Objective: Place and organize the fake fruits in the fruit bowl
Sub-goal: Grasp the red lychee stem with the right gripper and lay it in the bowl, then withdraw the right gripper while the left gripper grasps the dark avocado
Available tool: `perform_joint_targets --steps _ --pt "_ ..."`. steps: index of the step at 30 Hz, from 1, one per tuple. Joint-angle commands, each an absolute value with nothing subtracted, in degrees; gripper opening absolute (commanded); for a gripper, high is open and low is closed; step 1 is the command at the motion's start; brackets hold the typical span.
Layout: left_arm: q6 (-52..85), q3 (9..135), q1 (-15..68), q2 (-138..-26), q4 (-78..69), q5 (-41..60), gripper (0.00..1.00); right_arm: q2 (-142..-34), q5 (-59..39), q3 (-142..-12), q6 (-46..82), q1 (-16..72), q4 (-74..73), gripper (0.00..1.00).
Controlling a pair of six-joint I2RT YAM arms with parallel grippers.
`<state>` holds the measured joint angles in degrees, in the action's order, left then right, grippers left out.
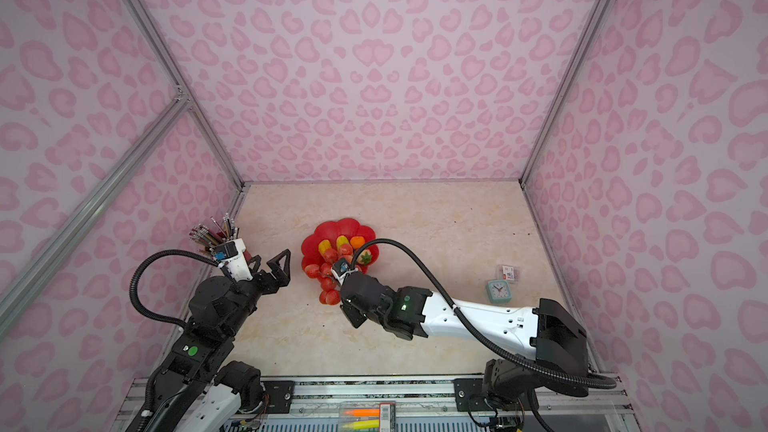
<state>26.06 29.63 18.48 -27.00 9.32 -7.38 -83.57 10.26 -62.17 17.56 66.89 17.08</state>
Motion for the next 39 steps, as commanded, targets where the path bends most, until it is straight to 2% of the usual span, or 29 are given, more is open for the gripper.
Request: perform_joint_targets --steps 1,15,23,25,28,31,39 --pt "27.5 29.2 18.5 -26.4 8.3 -7.8 0.97 -86.5 10.7 -64.0 13.7 65.1 13.1 0.0" --pt "28.1 28.9 18.5 -25.4 9.6 -7.5 0.97 -113.6 3.3 -87.1 10.9 55.0 9.6 0.0" --pt "32.0 27.1 18.5 -25.3 10.8 -4.9 0.96 -121.5 1.7 -90.7 12.1 52.1 8.7 0.0" --pt "33.1 26.4 18.5 -25.6 10.9 -3.9 0.96 -122.2 1.7 -90.3 12.3 52.0 8.7 0.06" --pt "34.3 25.7 18.5 -26.2 10.9 -2.8 0.96 -121.9 2.3 -88.6 12.9 52.0 7.3 0.25" --pt "34.9 25.5 18.5 -26.9 10.8 -1.7 0.96 -120.4 3.2 -87.0 13.8 52.0 6.0 0.37" --pt "35.9 26.4 18.5 -30.4 10.9 5.9 0.93 -107.1 7.2 -77.5 15.9 51.7 -1.4 0.67"
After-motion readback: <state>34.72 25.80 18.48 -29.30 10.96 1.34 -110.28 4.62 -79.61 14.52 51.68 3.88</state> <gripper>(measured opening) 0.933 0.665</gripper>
